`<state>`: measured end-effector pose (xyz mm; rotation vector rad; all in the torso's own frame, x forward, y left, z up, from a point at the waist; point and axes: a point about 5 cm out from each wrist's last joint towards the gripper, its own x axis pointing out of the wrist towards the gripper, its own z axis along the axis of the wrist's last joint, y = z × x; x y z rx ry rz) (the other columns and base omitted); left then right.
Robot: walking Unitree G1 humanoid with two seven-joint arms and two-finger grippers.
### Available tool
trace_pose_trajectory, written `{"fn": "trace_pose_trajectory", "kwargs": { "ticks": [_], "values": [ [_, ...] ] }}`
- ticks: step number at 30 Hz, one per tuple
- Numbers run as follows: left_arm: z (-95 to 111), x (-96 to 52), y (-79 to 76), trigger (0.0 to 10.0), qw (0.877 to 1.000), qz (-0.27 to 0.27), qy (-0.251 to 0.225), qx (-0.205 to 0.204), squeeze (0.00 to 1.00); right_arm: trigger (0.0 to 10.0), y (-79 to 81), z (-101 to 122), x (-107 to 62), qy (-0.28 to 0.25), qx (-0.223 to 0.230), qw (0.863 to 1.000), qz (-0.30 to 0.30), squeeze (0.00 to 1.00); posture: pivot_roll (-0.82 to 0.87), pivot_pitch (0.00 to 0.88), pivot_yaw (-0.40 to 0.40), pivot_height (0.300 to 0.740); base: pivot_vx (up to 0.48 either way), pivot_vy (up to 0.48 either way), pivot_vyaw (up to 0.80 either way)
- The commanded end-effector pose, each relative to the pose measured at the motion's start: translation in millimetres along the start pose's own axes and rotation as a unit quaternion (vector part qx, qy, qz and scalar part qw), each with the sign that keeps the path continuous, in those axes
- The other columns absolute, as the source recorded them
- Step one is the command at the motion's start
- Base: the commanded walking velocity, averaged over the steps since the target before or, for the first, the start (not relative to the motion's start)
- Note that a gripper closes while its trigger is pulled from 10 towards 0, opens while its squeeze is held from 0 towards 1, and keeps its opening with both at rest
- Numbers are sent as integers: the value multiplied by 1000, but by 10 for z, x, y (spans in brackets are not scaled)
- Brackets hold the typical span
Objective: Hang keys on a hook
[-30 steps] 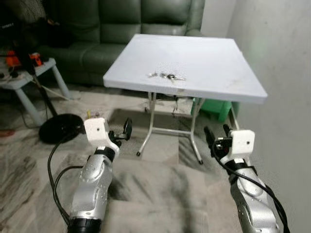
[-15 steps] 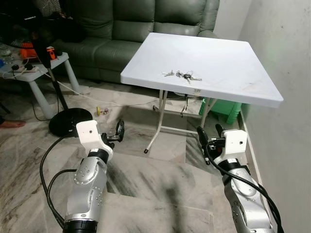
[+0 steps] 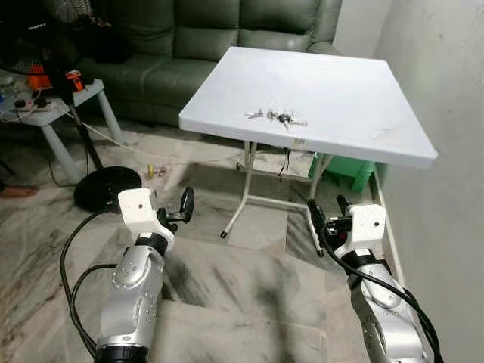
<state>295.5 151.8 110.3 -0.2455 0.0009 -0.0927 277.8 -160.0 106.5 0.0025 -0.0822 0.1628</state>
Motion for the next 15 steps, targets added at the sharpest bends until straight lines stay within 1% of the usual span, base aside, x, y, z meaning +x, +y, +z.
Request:
{"fn": "trace_pose_trajectory", "kwargs": {
  "ticks": [1, 15],
  "values": [
    [37, 2, -12, 10000, 1000, -7, -4, 0, 0, 10000, -17, 68, 7, -12, 0, 1000, -4, 0, 11, 0, -33, 715, 368, 0, 0],
    [53, 17, -25, 10000, 1000, -13, -4, 1, 0, 10000, -15, 61, -2, -12, 0, 1000, -6, 0, 10, 0, -25, 715, 375, 0, 0]
  ]
}}
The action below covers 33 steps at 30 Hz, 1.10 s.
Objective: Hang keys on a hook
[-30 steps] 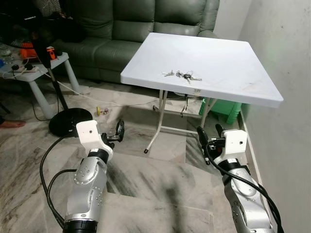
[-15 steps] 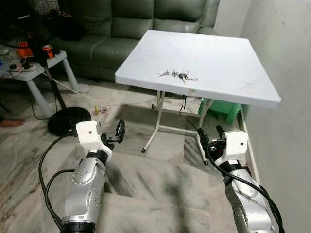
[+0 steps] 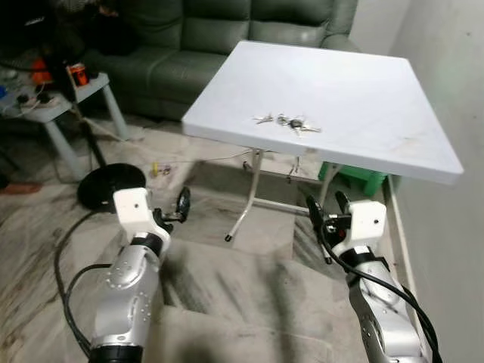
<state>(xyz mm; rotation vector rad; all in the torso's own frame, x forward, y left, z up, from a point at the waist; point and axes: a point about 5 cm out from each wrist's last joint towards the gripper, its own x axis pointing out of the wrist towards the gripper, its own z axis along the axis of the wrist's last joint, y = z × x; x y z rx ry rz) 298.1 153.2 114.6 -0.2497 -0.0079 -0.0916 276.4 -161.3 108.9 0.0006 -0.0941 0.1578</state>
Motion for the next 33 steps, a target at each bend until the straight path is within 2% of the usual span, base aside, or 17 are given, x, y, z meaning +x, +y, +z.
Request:
{"fn": "trace_pose_trajectory", "kwargs": {
  "ticks": [1, 33],
  "values": [
    [8, -8, -32, 10000, 1000, -14, 1, 3, 0, 10000, -3, 36, 13, -6, 2, 1000, -4, 0, 10, 0, -25, 715, 379, 0, 0],
    [14, 6, -55, 10000, 1000, -16, -1, -4, 0, 10000, 11, 38, 29, -8, -3, 1000, 4, 0, 16, 0, -29, 715, 371, 0, 0]
  ]
}}
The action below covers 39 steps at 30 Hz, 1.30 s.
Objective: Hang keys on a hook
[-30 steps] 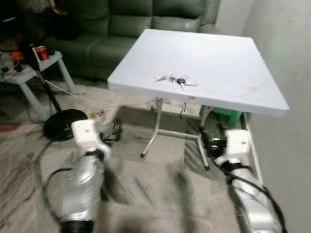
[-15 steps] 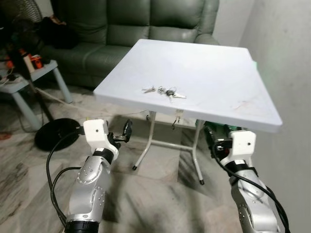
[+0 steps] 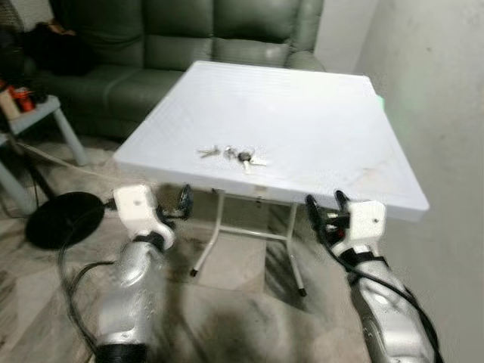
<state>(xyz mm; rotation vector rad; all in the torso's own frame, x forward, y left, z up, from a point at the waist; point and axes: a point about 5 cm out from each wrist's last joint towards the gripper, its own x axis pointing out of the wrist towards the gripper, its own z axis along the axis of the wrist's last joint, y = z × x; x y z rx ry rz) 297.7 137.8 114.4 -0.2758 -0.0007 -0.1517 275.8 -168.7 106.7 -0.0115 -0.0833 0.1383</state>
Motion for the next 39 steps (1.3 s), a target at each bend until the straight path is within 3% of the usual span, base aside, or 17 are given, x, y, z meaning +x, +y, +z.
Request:
{"fn": "trace_pose_trajectory", "kwargs": {
  "ticks": [1, 20, 39],
  "values": [
    [57, -11, 90, 10000, 1000, 13, -7, 9, 0, 10000, 84, 60, 45, -14, 3, 1000, 13, 0, 16, 0, -29, 715, 349, 0, 0],
    [44, -25, 87, 10000, 1000, 13, -5, 6, 0, 10000, 94, 38, 21, -11, 0, 1000, 17, 0, 16, 0, -29, 715, 298, 293, 0],
    [37, -46, 85, 10000, 1000, 19, -5, 4, 0, 10000, 88, 36, 6, -8, -2, 1000, 19, 0, 18, 0, -35, 715, 0, 361, 0]
  ]
}}
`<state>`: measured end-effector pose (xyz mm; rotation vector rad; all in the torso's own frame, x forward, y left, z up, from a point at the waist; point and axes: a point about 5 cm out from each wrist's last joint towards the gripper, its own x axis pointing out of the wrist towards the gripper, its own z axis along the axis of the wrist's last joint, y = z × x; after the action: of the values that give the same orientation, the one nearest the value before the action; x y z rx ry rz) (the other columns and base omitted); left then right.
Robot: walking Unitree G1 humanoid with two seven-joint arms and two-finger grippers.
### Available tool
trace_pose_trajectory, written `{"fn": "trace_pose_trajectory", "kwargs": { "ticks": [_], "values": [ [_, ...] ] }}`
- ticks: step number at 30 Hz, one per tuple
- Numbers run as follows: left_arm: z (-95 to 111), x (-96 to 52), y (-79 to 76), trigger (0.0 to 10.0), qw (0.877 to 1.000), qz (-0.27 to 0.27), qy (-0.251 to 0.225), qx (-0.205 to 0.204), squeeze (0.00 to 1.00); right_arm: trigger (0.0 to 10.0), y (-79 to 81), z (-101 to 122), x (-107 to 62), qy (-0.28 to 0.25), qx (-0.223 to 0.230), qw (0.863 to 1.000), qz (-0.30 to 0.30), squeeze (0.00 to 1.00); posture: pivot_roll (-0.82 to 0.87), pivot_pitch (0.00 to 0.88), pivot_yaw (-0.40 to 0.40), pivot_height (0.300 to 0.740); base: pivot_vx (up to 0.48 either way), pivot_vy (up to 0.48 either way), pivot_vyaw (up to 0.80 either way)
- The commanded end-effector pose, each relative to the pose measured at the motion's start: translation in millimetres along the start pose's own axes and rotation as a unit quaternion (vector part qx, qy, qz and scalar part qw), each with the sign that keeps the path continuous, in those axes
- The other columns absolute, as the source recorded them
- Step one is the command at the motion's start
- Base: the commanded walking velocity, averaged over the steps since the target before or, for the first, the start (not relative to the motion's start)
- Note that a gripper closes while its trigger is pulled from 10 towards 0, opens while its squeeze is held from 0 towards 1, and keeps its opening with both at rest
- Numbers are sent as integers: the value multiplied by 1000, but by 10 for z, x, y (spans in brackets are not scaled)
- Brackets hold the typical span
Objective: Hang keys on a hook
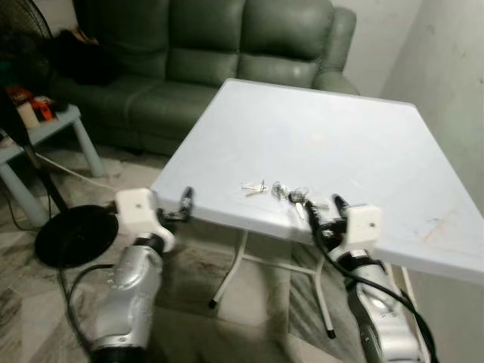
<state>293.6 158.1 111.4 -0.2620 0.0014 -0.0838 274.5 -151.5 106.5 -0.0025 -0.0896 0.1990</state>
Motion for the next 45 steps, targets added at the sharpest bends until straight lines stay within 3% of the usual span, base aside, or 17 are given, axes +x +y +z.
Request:
{"fn": "trace_pose_trajectory", "kwargs": {
  "ticks": [1, 12, 25, 45],
  "values": [
    [14, 18, -111, 10000, 1000, -15, -2, -3, 0, 10000, -83, 36, -10, -4, -9, 1000, -10, 0, 18, 0, -35, 715, 0, 334, 0],
    [3, 4, -107, 10000, 1000, -12, -3, 5, 0, 10000, -81, 23, -24, 5, -13, 1000, -8, 0, 15, 0, -42, 715, 73, 108, 0],
    [-16, 9, -134, 10000, 1000, -9, 3, 4, 0, 10000, -97, 28, -39, 7, -17, 1000, -8, 0, 6, 0, -45, 715, 340, 0, 0],
    [-28, 34, -198, 10000, 1000, -14, 1, 5, 0, 10000, -110, 35, -26, 8, -20, 1000, -6, 0, 3, 0, -52, 715, 0, 0, 0]
  ]
}}
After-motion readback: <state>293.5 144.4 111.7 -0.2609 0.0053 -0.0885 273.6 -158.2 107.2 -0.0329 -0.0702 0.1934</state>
